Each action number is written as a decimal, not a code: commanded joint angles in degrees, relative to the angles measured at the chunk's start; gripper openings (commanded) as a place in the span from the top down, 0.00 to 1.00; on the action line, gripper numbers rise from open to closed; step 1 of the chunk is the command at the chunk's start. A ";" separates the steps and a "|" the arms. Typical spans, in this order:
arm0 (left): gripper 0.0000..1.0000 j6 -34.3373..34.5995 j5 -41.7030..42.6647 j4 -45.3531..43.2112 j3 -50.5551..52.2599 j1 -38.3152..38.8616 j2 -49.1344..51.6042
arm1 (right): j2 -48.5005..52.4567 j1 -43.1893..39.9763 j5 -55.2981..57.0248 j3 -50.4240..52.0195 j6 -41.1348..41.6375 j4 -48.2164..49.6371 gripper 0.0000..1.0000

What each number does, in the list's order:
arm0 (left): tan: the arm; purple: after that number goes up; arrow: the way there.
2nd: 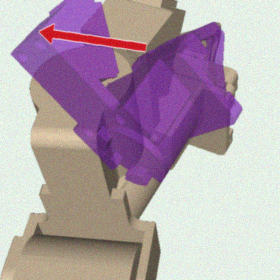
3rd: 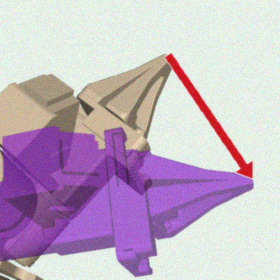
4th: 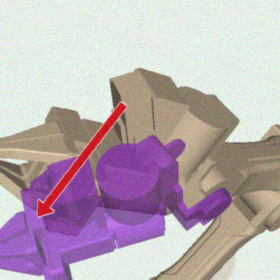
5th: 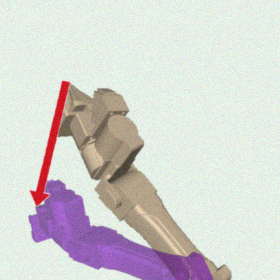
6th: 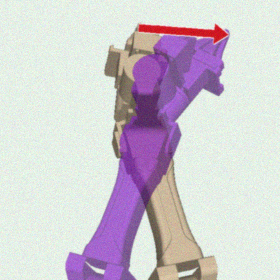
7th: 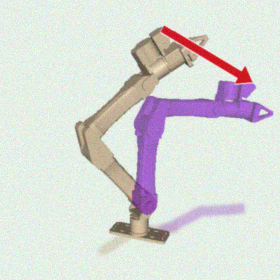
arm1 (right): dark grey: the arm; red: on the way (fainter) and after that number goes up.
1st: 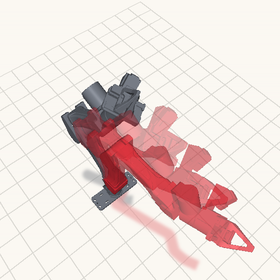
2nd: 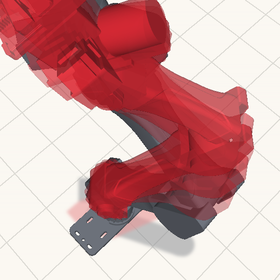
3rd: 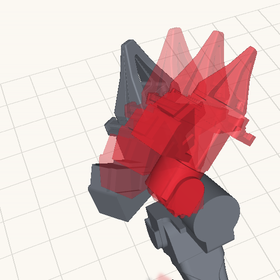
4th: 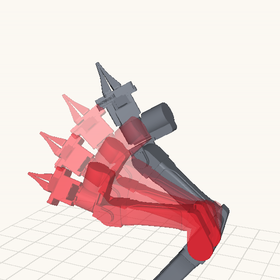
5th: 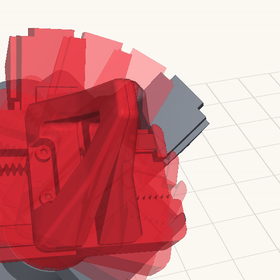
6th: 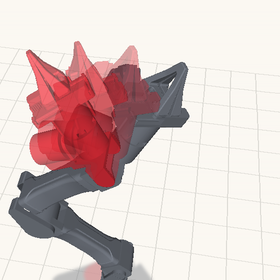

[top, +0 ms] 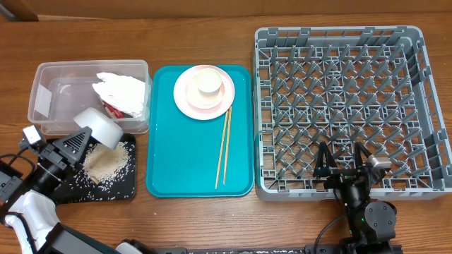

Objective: Sort waste into correct bins and load items into the dishwasher
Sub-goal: 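Tip the rice bowl over the black tray to pour out rice, then place the emptied white bowl back on the teal tray, then grasp the white cup from the pink plate with the left gripper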

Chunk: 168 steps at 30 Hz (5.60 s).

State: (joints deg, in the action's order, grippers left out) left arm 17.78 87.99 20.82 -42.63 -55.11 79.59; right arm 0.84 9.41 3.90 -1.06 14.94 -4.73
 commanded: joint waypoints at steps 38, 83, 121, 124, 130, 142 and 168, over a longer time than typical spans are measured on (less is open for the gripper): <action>0.96 10.54 2.47 -1.05 0.04 0.79 -1.60 | -0.46 0.11 0.66 0.59 -0.37 0.33 0.00; 0.96 22.08 -81.15 13.42 -8.76 72.50 -9.62 | -0.46 0.11 0.66 0.59 -0.37 0.33 0.00; 0.69 15.13 -94.38 13.79 -13.99 85.13 3.98 | -0.46 0.11 0.66 0.59 -0.37 0.33 0.00; 0.64 14.29 -94.38 19.69 -21.66 85.13 3.98 | -0.46 0.11 0.66 0.59 -0.37 0.33 0.00; 0.59 11.78 -94.38 24.90 -29.07 84.54 3.98 | -0.46 0.11 0.66 0.59 -0.37 0.33 0.00; 0.64 8.98 -81.79 34.32 -56.37 65.26 16.20 | -0.46 0.11 0.68 0.59 -0.37 0.33 0.00; 0.87 9.03 -72.59 28.68 -56.48 66.01 41.00 | -0.46 0.11 0.66 0.59 -0.37 0.33 0.00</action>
State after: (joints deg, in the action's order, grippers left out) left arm 27.88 15.49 48.86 -98.52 10.52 119.61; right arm 0.84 9.41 3.92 -1.06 14.92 -4.71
